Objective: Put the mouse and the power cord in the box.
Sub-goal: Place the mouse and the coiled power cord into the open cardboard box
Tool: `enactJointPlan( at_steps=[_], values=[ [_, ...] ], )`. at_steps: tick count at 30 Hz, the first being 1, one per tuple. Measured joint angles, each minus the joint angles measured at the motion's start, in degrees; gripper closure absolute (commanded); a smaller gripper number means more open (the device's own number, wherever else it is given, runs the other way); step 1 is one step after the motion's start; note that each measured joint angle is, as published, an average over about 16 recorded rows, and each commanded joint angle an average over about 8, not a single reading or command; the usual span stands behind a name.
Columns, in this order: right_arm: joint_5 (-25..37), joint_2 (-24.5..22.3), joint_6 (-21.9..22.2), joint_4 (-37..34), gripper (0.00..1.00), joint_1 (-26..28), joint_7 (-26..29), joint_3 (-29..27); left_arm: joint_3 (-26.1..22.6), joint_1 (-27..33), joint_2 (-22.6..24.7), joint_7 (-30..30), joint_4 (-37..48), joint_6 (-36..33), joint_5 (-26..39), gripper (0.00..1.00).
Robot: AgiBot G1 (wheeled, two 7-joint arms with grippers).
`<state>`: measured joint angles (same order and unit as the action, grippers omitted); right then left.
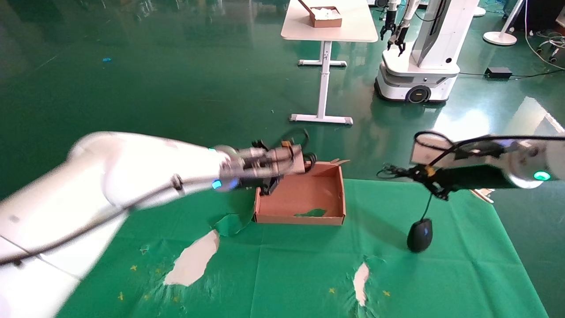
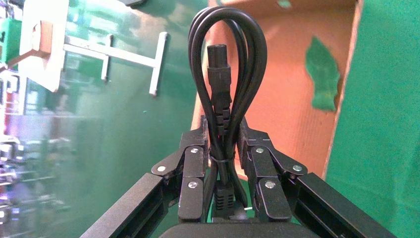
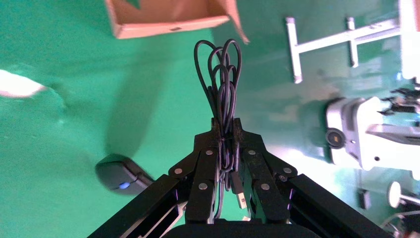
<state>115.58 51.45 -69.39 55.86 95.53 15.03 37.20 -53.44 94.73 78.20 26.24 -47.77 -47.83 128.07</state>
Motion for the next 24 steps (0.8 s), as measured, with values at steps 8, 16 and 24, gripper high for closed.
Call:
enactJointPlan(
  at_steps=[8, 16, 24],
  values=[
    [0.2, -2.1, -0.9, 1.6, 1.0, 0.8, 0.9, -0.6, -12.6, 0.1, 0.8, 3.2, 0.8, 8.7, -2.1, 0.42],
    [-0.4, -2.5, -1.0, 2.5, 1.0, 1.2, 1.2, -1.0, -21.4, 2.0, 0.8, 6.9, 1.3, 12.6, -5.0, 0.0],
    [-1.3, -1.6, -0.7, 1.6, 1.0, 2.0, 0.2, -1.4, -26.7, 3.6, 0.8, 9.6, 1.6, 14.7, -7.4, 0.0]
  ],
)
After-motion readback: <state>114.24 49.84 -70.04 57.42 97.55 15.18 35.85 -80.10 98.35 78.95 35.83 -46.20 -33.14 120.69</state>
